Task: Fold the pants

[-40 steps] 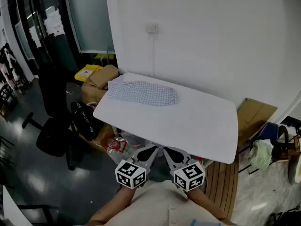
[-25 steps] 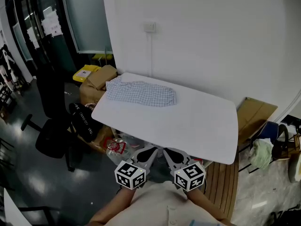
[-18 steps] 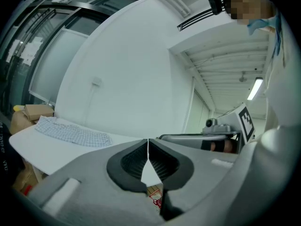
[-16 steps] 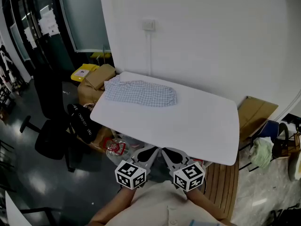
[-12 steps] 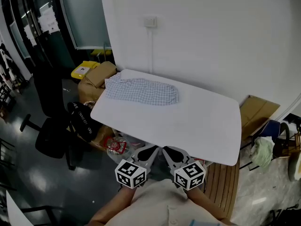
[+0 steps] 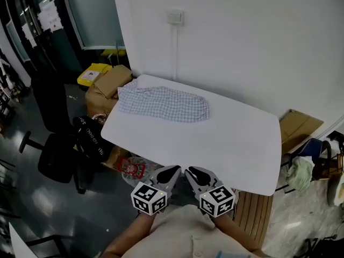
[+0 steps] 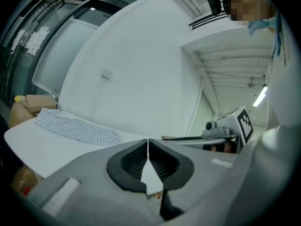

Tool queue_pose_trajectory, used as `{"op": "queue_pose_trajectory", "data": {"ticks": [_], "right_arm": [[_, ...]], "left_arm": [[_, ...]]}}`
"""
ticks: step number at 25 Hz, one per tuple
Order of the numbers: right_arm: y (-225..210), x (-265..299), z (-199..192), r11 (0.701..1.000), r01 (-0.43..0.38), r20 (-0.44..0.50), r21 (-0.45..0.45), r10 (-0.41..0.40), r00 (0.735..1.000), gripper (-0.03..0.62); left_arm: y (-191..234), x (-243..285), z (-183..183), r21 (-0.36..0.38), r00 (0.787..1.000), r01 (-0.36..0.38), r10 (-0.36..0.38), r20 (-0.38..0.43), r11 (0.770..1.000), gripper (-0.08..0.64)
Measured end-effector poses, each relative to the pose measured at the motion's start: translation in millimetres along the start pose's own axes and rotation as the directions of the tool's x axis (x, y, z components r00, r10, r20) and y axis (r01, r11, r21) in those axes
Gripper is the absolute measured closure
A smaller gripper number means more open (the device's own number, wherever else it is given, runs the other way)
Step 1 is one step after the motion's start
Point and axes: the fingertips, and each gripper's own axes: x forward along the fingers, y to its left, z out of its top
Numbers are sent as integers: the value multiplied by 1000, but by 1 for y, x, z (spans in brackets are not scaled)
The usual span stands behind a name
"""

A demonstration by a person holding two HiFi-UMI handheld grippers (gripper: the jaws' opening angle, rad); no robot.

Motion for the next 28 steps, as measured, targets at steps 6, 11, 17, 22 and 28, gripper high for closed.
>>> {"op": "queue_pose_trajectory", "data": {"ticks": [6, 11, 17, 22, 28], "right_arm": [[-28, 55, 10, 1000, 22, -35, 22, -21, 999, 522], [-59, 105, 25, 998, 51, -59, 42, -49, 997, 517], [-99, 153, 45, 991, 123, -55, 54, -120, 991, 514], [-124, 173, 49, 978, 196, -70, 76, -191, 979, 501], [-155, 181, 46, 963, 259, -112, 78, -249, 962, 491]], "left_arm": [[54, 30, 11, -17, 999, 27, -27, -26, 999, 548], [101, 65, 24, -25, 993, 85, -86, -74, 996, 548], [152, 110, 41, -11, 982, 145, -146, -122, 989, 548], [170, 134, 44, 8, 960, 221, -216, -179, 975, 548], [182, 163, 40, 45, 923, 302, -281, -264, 952, 548]]}}
